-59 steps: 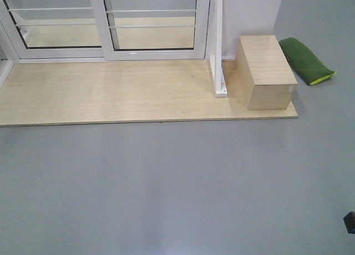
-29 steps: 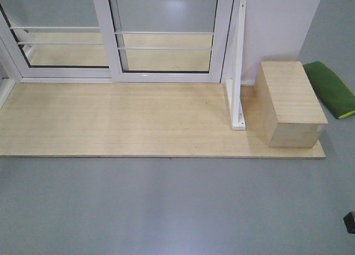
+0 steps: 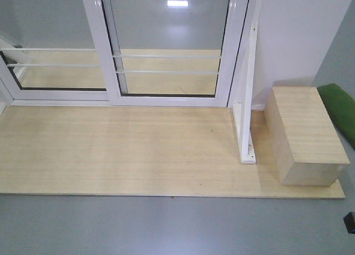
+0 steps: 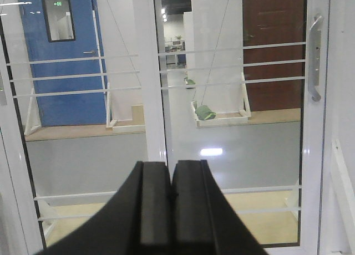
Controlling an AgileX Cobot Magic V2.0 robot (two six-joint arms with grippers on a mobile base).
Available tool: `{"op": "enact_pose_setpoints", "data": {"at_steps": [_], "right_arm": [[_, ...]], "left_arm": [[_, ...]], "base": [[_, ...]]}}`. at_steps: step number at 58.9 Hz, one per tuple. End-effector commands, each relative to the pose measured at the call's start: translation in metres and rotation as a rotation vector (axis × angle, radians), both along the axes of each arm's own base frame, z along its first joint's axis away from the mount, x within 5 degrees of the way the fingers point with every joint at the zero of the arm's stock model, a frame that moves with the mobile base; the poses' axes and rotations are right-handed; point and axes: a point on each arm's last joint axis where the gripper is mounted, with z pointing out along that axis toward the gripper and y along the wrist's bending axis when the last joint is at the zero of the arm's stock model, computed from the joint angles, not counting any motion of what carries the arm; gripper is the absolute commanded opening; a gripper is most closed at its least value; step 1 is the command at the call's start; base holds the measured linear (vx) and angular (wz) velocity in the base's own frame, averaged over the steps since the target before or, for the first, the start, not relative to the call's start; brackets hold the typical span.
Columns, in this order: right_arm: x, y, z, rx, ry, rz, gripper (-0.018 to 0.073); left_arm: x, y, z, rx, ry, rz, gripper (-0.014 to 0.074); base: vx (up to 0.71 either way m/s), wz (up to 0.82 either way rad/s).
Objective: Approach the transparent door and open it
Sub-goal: 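Drive forward up to the white-framed glass sliding door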
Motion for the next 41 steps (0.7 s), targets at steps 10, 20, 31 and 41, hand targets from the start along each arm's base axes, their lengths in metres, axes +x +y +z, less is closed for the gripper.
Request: {"op": "enact_pose_setpoints", "data": {"at_steps": [10,20,31,41], "right_arm": [[-0.0007,-0.0006,0.0071,-0.017,-0.095,-0.008,-0.0006],[-0.0007,-0.0006,0.0071,-0.017,-0.095,-0.008,-0.0006],[-0.0007,-0.0006,0.0071,-0.017,-0.095,-0.008,-0.0006],[-0.0007,-0.0006,0.0071,-0.017,-0.095,-0.008,-0.0006]], "left_arm": [[-0.0014,0.0002,0.0022,-0.011,-0.075,0.0,-0.0006],[-0.0014,0.0002,0.0022,-0.011,-0.075,0.0,-0.0006],[-0.0014,0.0002,0.0022,-0.011,-0.075,0.0,-0.0006],[-0.0014,0.0002,0.0022,-0.011,-0.075,0.0,-0.0006]], "base": [[0.45,0.0],[0.42,0.01],[0.39,0.03],[0.37,0.05]]}}
